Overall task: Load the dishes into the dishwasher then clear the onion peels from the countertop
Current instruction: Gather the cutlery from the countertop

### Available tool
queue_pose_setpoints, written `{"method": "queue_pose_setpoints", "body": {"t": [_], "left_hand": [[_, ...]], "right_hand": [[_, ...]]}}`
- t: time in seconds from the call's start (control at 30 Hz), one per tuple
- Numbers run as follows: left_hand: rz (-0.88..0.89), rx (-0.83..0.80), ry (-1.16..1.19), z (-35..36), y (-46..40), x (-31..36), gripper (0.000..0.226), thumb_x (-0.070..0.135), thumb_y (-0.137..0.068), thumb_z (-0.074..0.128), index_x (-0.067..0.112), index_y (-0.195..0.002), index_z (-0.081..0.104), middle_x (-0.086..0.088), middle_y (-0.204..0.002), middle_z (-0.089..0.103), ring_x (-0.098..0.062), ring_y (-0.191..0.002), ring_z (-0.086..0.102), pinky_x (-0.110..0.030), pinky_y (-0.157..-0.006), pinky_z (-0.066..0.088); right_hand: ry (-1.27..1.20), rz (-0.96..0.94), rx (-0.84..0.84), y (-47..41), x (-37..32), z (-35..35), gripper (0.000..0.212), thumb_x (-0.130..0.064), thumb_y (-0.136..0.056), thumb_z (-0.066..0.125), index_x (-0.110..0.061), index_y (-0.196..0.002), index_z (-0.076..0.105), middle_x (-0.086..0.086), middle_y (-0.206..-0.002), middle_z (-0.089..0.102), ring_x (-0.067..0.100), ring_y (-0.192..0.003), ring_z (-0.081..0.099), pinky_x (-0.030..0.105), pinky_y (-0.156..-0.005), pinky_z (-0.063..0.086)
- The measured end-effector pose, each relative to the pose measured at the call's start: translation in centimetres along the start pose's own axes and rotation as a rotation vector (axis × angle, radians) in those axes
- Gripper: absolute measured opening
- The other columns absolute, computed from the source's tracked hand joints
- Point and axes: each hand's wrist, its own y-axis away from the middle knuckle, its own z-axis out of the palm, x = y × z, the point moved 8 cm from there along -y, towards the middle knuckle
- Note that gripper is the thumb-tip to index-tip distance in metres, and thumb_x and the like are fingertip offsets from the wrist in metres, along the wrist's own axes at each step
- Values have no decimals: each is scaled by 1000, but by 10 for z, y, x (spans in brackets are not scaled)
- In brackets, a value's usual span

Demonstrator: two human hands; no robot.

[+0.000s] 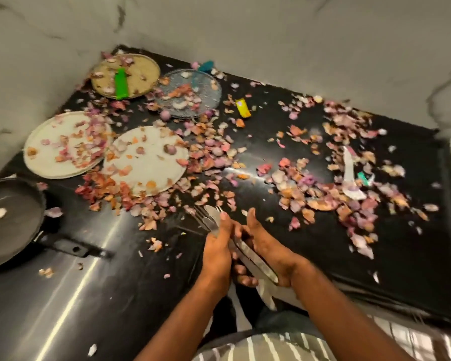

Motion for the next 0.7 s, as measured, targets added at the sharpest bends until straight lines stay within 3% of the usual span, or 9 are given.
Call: {"method": "queue_pose_setpoints", "body": {"t": [0.07, 0.13, 0.2, 0.33, 0.4, 0.5, 0.57, 0.63, 0.7], "left_hand": [[12, -49, 42, 21, 0, -5, 49, 59, -95, 48, 19, -67, 51, -6, -61, 56, -16, -48, 55, -26, -44, 46], [-19, -53, 128, 35, -2, -14, 49, 60, -95, 49, 21, -65, 49, -7, -63, 49, -19, -55, 54, -29, -52, 50], [-37, -10, 238, 46, -7, -18, 52, 58, -100, 47, 22, -63, 48, -2, -58, 39, -19, -52, 47, -33, -59, 49], [-7, 62, 380, 72, -12, -12, 53, 59, -105, 43, 23, -65, 43, 5, -53, 26, -12, -43, 27, -25, -43, 32], [-6, 64, 406, 93, -5, -18, 53, 60, -105, 44, 24, -66, 43, 6, -54, 25, -11, -45, 24, -23, -41, 27], [-39, -12, 377, 141, 27, -54, 52, 59, -105, 43, 23, -67, 44, 5, -55, 26, -11, -47, 25, -23, -42, 27], [-76, -102, 291, 179, 60, -89, 51, 58, -105, 42, 22, -68, 42, 3, -54, 27, -12, -45, 27, -24, -40, 29], [-89, -176, 207, 214, 94, -124, 53, 57, -105, 40, 20, -67, 39, 1, -53, 29, -14, -43, 32, -26, -41, 34], [-2, -207, 28, 223, 105, -139, 54, 61, -102, 42, 19, -68, 42, -1, -55, 40, -16, -48, 44, -29, -50, 45]], "right_hand": [[-3, -27, 72, 11, 8, -21, 102, -92, -81, 35, -4, -124, 63, 20, -96, 69, 40, -80, 68, 44, -72, 61], [-3, -68, 116, 21, 14, -36, 105, -91, -82, 36, 1, -128, 58, 34, -113, 65, 53, -99, 67, 55, -91, 58], [-119, -103, 165, 29, 21, -54, 106, -91, -77, 44, 1, -124, 64, 28, -105, 67, 39, -87, 69, 49, -83, 58], [-259, -334, 491, 53, 28, -100, 91, -93, -70, 47, -11, -98, 74, 11, -94, 73, 23, -81, 69, 37, -75, 55], [-374, -502, 657, 76, 32, -120, 82, -82, -79, 43, -11, -104, 73, 12, -105, 77, 25, -94, 75, 38, -85, 59], [-570, -735, 742, 119, 38, -140, 72, -68, -92, 38, -7, -112, 69, 16, -115, 76, 30, -113, 71, 46, -106, 52], [-584, -811, 814, 153, 49, -156, 65, -59, -103, 35, -5, -109, 70, 15, -109, 77, 28, -106, 73, 40, -100, 55], [-528, -835, 921, 192, 72, -181, 60, -45, -110, 33, -1, -102, 73, 12, -92, 77, 22, -84, 70, 28, -82, 57], [-431, -805, 952, 211, 87, -193, 56, -39, -112, 35, 1, -105, 74, 14, -88, 74, 21, -79, 67, 27, -78, 56]]}}
